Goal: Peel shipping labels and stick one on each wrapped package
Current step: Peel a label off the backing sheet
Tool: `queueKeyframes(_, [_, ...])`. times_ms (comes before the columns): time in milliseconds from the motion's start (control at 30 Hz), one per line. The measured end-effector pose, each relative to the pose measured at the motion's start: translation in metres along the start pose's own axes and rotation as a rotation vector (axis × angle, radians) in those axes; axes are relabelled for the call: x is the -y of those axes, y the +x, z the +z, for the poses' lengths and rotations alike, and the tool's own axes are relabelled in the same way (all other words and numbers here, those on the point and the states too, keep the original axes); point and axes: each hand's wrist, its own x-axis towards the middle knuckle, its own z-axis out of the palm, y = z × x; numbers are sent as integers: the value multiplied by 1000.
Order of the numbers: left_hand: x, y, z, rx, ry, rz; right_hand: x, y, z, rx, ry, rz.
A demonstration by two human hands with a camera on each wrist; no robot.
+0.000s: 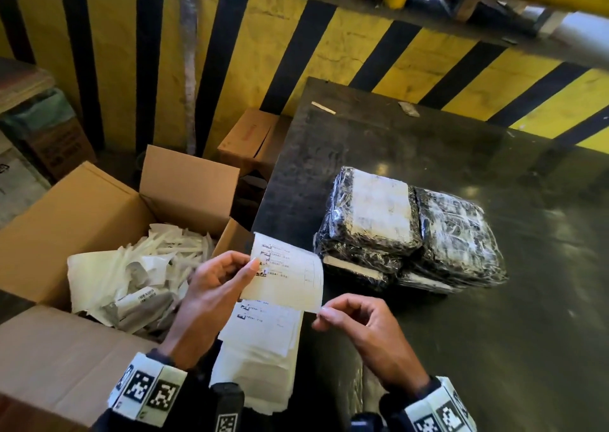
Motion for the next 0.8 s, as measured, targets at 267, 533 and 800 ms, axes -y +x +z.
queueKeyframes(267, [-2,-13,30,-24,32,2,-6,-17,-26,61,45,16])
queueKeyframes(533, [3,-36,85,-101,167,34,-3,-48,-72,115,123,-69])
queueKeyframes(800, [6,-74,149,-171,518,257,-7,-71,-107,143,126,-177])
